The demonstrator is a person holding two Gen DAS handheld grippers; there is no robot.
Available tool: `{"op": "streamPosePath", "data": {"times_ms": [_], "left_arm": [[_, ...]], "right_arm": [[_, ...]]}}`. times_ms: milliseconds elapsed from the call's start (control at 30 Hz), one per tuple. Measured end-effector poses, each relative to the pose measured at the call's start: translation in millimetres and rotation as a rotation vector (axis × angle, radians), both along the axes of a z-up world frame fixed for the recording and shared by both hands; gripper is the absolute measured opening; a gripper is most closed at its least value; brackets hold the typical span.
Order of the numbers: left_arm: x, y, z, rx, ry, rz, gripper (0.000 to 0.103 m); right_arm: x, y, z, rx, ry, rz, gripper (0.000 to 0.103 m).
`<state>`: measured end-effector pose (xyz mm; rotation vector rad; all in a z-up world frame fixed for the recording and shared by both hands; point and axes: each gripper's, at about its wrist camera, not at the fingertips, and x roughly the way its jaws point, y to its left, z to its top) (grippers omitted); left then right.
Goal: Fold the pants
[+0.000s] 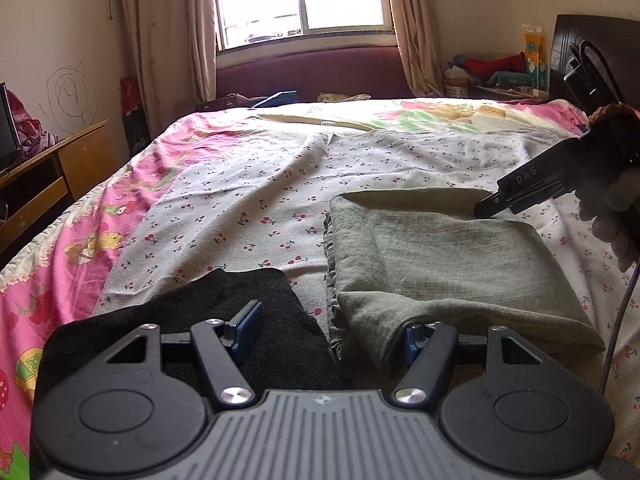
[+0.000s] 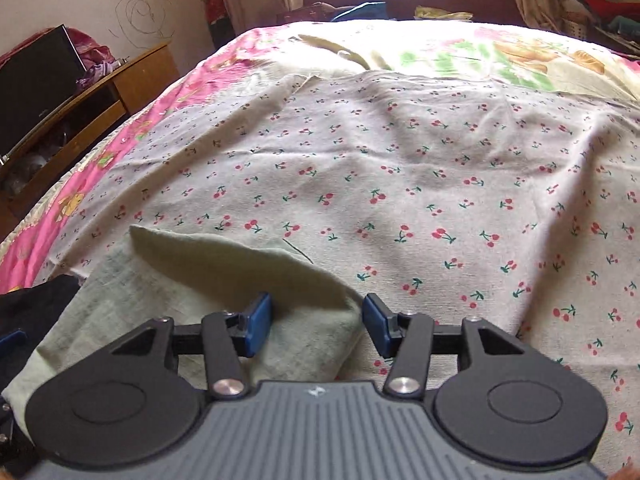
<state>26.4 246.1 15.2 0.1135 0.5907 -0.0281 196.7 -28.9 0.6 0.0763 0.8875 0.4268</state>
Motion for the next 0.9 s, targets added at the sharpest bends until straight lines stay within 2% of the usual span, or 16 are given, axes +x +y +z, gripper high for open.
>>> {"op": "streamPosePath", "data": {"times_ms": [33, 167, 267, 300, 367, 467, 567, 633, 733, 767, 800, 900], "left_arm": [[0.3, 1.0, -0.8, 0.000, 0.003, 0.002, 0.079], [1.0, 4.2, -5.6, -0.033, 0.008, 0.010, 0.079], [3.4, 1.8, -8.3, -0.023, 0.007, -0.001, 0.079], [3.5, 1.4, -7.8, -0.020, 0.005, -0.006, 0.079], [3.5, 2.4, -7.0, -0.024, 0.004, -0.011, 0.079], [8.6, 6.1, -8.4, -0.032, 0.017, -0.010, 0.080], [12.4, 3.6, -7.5, -0.015, 0.010, -0.026, 0.080], [15.7, 0.8, -11.3, 0.003, 0.037, -0.048, 0.080], [13.0, -3.5, -14.0, 0.033, 0.029, -0.055, 0.080], [12.1, -3.6, -12.8, 0.033, 0.029, -0.053, 0.080], [11.0, -2.2, -11.4, 0.026, 0.030, -0.049, 0.080], [3.2, 1.3, -8.3, 0.016, 0.043, -0.049, 0.081]], "right_arm": [[3.5, -4.5, -3.7, 0.007, 0.015, -0.034, 0.056], [3.3, -32.0, -18.2, 0.276, 0.175, -0.127, 0.057], [3.4, -33.1, -25.5, 0.406, 0.244, -0.137, 0.055], [5.1, -32.1, -24.9, 0.417, 0.233, -0.154, 0.051], [18.9, -29.8, -22.7, 0.446, 0.205, -0.172, 0.011], [42.3, -29.0, -27.2, 0.489, 0.241, -0.242, 0.010], [47.7, -42.4, -37.5, 0.531, 0.278, -0.308, 0.008], [42.6, -55.5, -40.8, 0.508, 0.273, -0.347, 0.007], [36.1, -71.6, -35.5, 0.474, 0.234, -0.385, 0.007], [34.3, -72.0, -29.5, 0.428, 0.213, -0.383, 0.014], [32.2, -69.9, -21.6, 0.379, 0.189, -0.367, 0.016], [21.2, -56.6, 12.1, 0.260, 0.044, -0.269, 0.017]]}}
